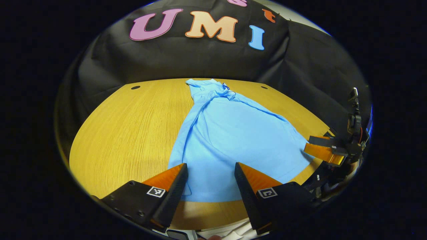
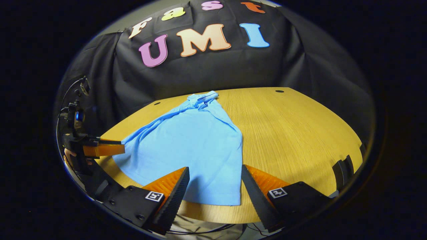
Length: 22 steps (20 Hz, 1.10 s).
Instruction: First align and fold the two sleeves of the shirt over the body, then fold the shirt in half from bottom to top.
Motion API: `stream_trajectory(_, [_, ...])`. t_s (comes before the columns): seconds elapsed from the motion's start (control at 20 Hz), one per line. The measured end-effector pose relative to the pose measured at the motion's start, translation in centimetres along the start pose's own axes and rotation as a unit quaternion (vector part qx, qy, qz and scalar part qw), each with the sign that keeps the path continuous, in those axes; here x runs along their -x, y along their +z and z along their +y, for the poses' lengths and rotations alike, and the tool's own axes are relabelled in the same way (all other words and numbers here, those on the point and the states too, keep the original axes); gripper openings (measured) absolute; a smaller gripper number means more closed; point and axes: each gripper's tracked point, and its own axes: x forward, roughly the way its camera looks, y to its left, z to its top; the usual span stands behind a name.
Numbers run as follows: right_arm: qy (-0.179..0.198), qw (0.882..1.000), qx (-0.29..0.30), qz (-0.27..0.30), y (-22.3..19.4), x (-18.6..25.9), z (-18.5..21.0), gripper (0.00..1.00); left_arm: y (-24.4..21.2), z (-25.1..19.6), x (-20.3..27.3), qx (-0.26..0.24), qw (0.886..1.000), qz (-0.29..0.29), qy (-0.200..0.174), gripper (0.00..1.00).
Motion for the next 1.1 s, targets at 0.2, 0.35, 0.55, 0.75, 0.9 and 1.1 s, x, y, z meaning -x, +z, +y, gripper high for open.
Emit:
stream_trajectory(0.2, [-0.007, 1.0, 0.008, -0.004, -0.4, 0.5, 0.0, 0.92, -1.6, 1.0, -0.1, -0.033, 0.999, 0.026, 0.026, 0.84])
stream_trajectory(0.35, [-0.016, 0.999, 0.037, -0.002, -0.8, 0.3, 0.1, 0.97, -1.5, 1.2, 0.3, -0.033, 0.999, 0.015, 0.023, 0.82])
stream_trajectory(0.55, [-0.003, 0.999, 0.05, -0.007, -0.7, 0.2, 0.9, 0.88, -1.5, 1.4, 0.7, -0.044, 0.999, 0.005, 0.008, 0.82])
stream_trajectory(0.75, [0.013, 0.999, 0.05, -0.012, -0.9, 0.1, 1.7, 0.61, -1.7, 0.2, 0.4, -0.05, 0.999, -0.002, -0.017, 0.6])
stream_trajectory(0.9, [0.028, 0.999, 0.039, -0.016, -0.9, -0.2, 2.6, 0.31, -1.5, -1.3, 0.3, -0.059, 0.997, -0.018, -0.042, 0.32])
stream_trajectory(1.1, [0.031, 0.999, 0.013, -0.011, -0.8, -0.5, 2.7, 0.07, -1.5, -1.4, -0.2, -0.067, 0.997, -0.017, -0.04, 0.0])
